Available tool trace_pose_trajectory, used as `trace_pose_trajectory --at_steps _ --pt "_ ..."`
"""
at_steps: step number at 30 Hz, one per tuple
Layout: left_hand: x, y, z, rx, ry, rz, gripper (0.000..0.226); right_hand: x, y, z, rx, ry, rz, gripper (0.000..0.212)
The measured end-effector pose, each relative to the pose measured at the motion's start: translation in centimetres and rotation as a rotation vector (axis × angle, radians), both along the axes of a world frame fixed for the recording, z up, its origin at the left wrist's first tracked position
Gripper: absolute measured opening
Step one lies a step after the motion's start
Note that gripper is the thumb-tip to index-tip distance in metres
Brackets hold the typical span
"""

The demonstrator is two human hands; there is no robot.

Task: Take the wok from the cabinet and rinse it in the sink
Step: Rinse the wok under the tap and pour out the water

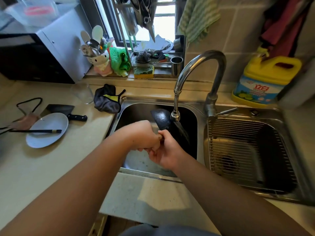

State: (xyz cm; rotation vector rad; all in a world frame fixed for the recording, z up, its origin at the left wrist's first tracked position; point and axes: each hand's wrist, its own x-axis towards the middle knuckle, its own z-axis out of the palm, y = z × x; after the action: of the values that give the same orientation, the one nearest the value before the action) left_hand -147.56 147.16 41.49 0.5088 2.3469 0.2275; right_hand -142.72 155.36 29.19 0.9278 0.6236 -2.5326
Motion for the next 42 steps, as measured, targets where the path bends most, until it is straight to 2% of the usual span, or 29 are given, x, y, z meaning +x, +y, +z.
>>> trace_pose_trajectory --at_steps 6,16,22,27,34,42 --pt "-0.7 0.9 1.6 -0.067 0.031 -0.130 0.023 0.0 -0.3 0.6 -0.119 0.018 -0.085 0.039" --pt "-1.9 4.1 2.8 -0.075 0.038 -0.190 0.009 -0.4 0.6 1.2 -0.178 0.106 -0.244 0.034" --pt "-3.3 4.5 2.5 -0.029 0.000 -0.049 0.014 -1.6 1.2 1.7 -0.106 0.116 -0.246 0.030" --pt "-4.4 2.3 1.3 0.065 -0.013 0.118 0.029 -2.8 0.4 1.8 -0.043 0.075 -0.167 0.031" --pt "-4.3 -3.0 -1.2 0.268 -0.060 0.295 0.026 -4.1 -1.9 0.6 0.130 0.014 -0.039 0.034" --pt "-1.4 -6.5 -5.6 0.573 -0.189 0.595 0.021 -4.4 -3.0 -0.6 0.372 -0.074 0.094 0.029"
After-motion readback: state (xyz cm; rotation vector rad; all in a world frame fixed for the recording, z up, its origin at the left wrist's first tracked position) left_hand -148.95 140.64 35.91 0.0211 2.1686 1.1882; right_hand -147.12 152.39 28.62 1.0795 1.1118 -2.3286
